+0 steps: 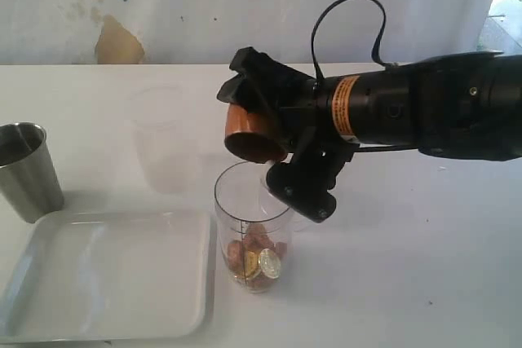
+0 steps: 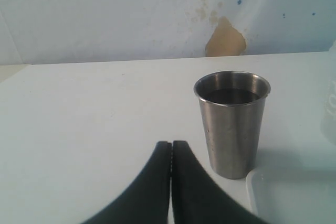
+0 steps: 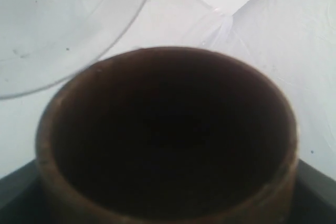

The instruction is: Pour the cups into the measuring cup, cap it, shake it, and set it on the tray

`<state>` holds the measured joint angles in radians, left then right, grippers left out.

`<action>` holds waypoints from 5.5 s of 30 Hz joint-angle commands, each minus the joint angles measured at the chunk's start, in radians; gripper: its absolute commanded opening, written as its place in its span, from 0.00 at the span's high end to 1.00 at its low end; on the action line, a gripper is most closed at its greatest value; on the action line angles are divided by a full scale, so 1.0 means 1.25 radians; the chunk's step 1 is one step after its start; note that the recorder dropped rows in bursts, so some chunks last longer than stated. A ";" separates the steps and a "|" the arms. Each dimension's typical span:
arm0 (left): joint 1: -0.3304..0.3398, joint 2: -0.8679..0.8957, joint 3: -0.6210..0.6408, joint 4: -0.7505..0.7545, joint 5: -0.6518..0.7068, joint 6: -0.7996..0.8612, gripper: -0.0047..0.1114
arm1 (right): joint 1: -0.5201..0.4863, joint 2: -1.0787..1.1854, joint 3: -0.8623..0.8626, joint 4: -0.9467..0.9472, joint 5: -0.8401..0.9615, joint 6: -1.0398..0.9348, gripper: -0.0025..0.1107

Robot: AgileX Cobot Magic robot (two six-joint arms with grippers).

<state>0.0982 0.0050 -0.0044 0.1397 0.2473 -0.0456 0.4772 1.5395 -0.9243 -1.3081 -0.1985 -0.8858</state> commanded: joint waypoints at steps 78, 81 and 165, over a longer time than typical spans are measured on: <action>-0.002 -0.004 0.004 -0.003 -0.006 -0.002 0.95 | -0.411 0.526 -0.052 0.335 -0.574 0.998 0.97; -0.002 -0.004 0.004 -0.003 -0.006 -0.002 0.95 | -0.411 0.539 -0.052 0.335 -0.582 0.998 0.88; -0.002 -0.004 0.004 -0.003 -0.006 -0.002 0.95 | -0.406 -0.807 0.191 -0.298 -0.297 2.258 0.98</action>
<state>0.0982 0.0050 -0.0044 0.1397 0.2473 -0.0456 -0.0301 0.6193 -0.7050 -1.6824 -0.4816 1.8865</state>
